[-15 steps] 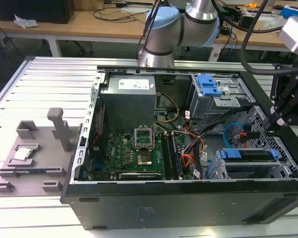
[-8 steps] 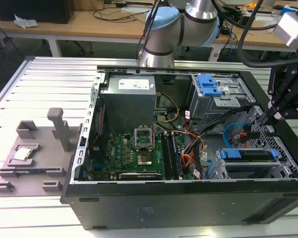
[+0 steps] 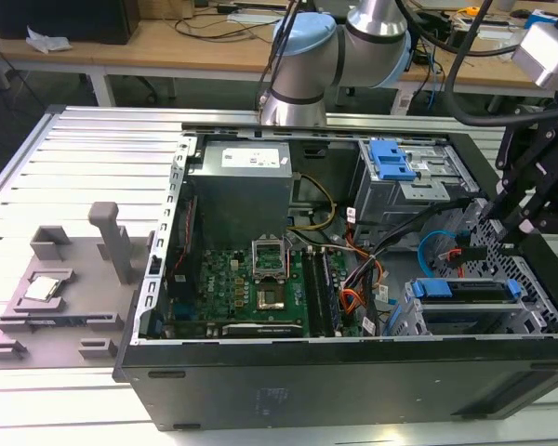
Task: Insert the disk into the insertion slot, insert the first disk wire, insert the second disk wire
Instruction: 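Insert the first disk wire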
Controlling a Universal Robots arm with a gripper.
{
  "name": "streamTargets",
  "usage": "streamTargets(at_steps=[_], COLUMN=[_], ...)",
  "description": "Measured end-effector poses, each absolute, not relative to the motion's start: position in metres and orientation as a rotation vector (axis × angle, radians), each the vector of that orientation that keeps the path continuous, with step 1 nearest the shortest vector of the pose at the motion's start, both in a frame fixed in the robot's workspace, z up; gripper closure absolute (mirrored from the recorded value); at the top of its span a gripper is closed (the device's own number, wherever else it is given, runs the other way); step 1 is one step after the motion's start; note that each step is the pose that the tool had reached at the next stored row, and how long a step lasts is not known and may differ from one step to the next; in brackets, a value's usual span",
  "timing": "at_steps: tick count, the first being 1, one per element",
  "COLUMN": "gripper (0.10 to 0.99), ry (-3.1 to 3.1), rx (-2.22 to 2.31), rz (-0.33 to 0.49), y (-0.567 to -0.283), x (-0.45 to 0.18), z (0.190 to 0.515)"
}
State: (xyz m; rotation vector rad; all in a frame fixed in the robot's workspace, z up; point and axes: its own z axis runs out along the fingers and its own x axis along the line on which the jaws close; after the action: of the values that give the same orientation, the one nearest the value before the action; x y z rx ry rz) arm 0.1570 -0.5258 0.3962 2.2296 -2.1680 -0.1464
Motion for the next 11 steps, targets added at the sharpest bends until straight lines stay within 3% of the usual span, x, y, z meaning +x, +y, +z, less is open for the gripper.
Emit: streamTargets(at_steps=[11], gripper=[0.725], ry=[-2.173], rx=[2.225], rz=[-0.147], y=[-0.526], x=[0.157], z=[0.378])
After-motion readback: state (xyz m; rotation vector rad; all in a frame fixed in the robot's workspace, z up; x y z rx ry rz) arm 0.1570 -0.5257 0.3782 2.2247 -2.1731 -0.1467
